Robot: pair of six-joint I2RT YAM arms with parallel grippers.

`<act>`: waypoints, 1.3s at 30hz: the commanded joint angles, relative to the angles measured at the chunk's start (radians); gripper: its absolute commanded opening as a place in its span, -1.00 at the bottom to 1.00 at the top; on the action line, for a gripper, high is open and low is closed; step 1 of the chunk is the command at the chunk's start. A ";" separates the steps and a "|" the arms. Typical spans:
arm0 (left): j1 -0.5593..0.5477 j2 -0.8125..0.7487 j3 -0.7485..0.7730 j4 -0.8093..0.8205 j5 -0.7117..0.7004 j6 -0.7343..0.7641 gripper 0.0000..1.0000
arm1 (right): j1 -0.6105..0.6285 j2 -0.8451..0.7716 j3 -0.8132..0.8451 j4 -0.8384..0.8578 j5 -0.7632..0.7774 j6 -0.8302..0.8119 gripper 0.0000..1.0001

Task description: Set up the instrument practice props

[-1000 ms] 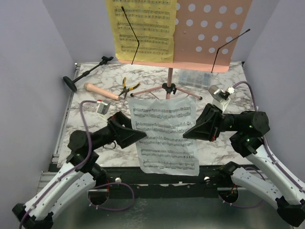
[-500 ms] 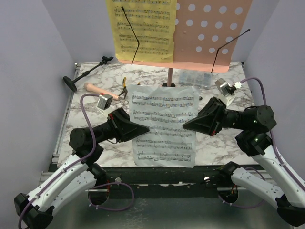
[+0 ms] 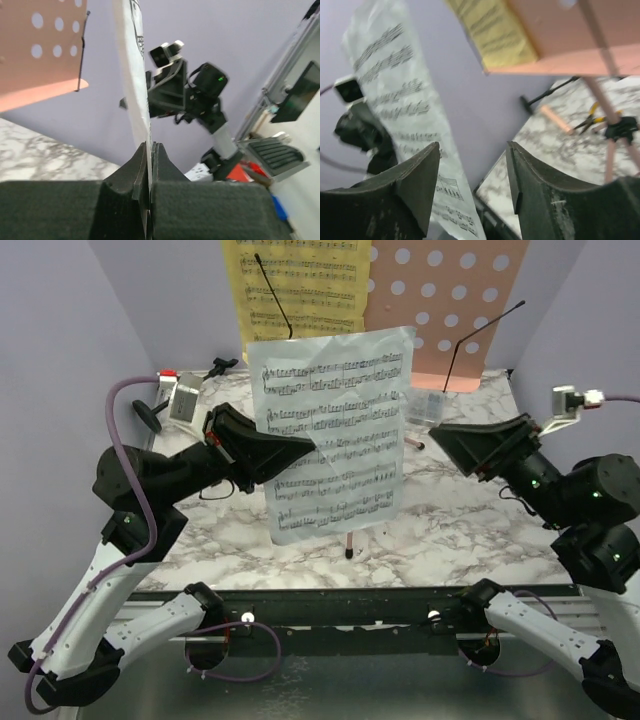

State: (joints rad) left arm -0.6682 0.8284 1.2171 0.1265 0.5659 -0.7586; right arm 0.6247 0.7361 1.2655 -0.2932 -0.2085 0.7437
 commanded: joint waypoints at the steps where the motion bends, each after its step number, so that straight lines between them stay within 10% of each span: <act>1: -0.002 0.111 0.155 -0.228 -0.002 0.238 -1.00 | 0.004 0.047 0.186 -0.265 0.458 -0.052 0.23; 13: -0.001 0.299 0.420 -0.248 -0.070 0.289 -1.00 | 0.004 0.272 0.470 -0.255 0.606 -0.065 0.28; 39: -0.001 0.570 0.809 -0.276 -0.158 0.430 -1.00 | 0.004 0.333 0.380 0.032 0.751 -0.033 -0.04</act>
State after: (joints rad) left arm -0.6682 1.3674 1.9396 -0.1425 0.4313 -0.3737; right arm 0.6247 1.0485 1.6386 -0.3183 0.5079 0.7074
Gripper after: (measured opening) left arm 0.019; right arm 0.489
